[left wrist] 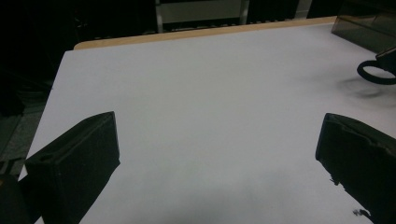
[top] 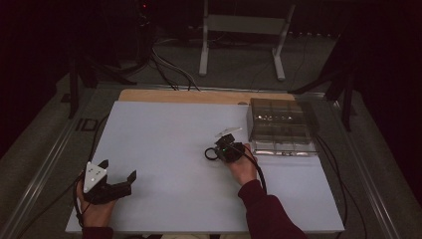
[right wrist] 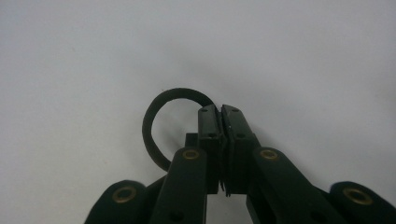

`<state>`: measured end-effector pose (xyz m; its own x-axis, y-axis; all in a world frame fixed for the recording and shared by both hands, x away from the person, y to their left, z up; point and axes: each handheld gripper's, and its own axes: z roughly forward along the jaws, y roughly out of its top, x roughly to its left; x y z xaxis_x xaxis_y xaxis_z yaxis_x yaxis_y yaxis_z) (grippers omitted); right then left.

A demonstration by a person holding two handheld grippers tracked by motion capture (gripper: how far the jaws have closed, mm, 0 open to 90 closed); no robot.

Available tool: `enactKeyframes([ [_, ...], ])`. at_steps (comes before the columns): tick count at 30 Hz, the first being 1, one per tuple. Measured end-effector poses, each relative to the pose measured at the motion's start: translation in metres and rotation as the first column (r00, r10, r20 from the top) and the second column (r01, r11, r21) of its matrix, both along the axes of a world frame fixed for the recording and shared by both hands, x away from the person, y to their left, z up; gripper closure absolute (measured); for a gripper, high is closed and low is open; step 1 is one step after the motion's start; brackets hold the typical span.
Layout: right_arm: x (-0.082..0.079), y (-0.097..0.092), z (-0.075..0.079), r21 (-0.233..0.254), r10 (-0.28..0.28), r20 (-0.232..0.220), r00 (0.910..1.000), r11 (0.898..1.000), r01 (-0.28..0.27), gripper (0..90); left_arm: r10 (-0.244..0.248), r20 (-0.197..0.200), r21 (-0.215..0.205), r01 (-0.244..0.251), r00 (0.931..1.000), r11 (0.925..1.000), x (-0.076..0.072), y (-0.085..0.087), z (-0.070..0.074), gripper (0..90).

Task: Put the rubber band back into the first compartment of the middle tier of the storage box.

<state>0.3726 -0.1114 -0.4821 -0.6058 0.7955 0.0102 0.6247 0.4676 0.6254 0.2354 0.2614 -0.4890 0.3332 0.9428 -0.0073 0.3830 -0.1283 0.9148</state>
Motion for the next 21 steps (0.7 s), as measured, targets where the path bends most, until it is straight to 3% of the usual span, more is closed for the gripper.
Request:
enactKeyframes([
  [21,-0.002,-0.004,0.021,0.037,-0.008,0.030,0.9995,0.999,0.007,88.5,-0.003,-0.003,0.001,0.003,1.0000,1.0000,0.001,-0.001,-0.001,0.4],
])
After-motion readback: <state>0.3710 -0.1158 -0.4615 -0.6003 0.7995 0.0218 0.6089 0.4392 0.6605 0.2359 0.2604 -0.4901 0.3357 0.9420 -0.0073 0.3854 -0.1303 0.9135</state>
